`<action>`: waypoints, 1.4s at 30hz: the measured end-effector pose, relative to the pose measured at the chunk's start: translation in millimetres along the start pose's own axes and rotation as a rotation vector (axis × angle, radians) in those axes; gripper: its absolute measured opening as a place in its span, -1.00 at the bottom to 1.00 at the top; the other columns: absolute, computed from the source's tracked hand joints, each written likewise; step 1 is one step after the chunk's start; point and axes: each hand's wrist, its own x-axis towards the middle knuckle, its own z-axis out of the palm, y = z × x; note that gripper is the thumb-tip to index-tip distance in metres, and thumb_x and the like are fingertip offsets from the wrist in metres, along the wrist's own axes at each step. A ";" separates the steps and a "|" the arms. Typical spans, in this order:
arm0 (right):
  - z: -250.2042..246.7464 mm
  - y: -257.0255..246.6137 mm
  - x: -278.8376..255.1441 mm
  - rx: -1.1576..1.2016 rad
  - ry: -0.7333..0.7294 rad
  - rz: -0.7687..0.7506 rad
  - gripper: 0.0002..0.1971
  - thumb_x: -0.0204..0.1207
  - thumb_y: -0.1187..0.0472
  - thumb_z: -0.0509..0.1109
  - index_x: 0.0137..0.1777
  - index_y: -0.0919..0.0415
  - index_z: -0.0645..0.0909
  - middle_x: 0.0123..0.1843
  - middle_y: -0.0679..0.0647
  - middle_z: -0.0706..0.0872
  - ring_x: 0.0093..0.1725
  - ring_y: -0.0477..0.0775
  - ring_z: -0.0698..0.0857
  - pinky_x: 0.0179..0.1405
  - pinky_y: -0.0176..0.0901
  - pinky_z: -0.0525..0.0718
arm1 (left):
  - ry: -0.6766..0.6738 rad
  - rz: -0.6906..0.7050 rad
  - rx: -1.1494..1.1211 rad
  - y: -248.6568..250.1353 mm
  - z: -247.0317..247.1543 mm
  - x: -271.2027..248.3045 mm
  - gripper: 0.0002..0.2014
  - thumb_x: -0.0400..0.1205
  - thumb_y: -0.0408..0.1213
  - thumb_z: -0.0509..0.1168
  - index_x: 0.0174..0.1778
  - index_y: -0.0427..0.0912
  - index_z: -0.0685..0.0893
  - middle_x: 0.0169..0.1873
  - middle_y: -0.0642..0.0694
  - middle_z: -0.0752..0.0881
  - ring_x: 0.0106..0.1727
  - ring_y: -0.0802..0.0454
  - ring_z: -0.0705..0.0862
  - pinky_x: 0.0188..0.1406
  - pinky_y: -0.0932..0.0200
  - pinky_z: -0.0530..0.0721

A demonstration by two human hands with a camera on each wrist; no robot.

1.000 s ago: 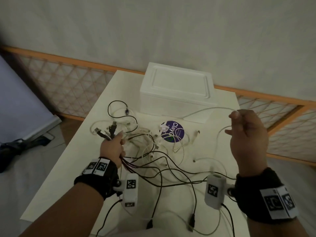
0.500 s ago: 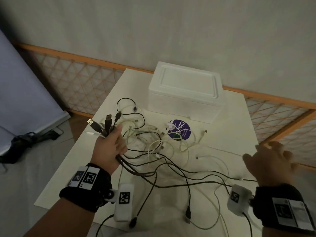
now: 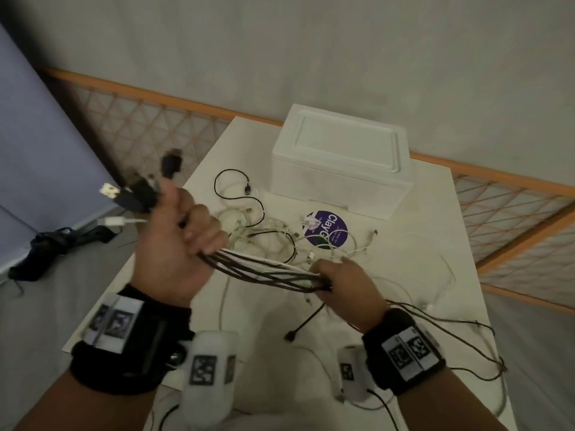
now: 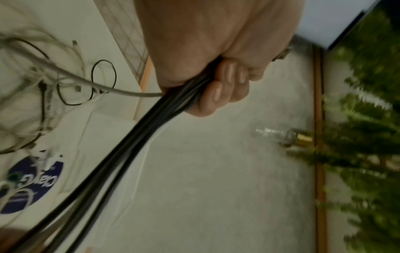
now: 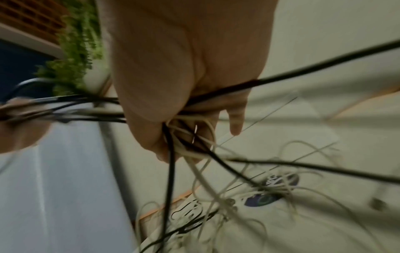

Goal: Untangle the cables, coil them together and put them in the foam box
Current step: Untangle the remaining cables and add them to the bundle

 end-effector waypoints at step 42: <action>-35.2 58.5 -3.5 0.779 0.338 0.156 -0.49 0.54 0.52 0.30 0.05 -0.20 0.74 0.08 -0.12 0.80 0.08 0.07 0.77 0.08 0.20 0.70 | 0.040 -0.325 0.498 -35.8 -19.1 7.3 -0.72 0.53 -0.06 0.28 -0.39 -0.15 0.49 -0.61 -0.03 0.37 -0.73 0.20 0.17 -0.73 0.39 0.15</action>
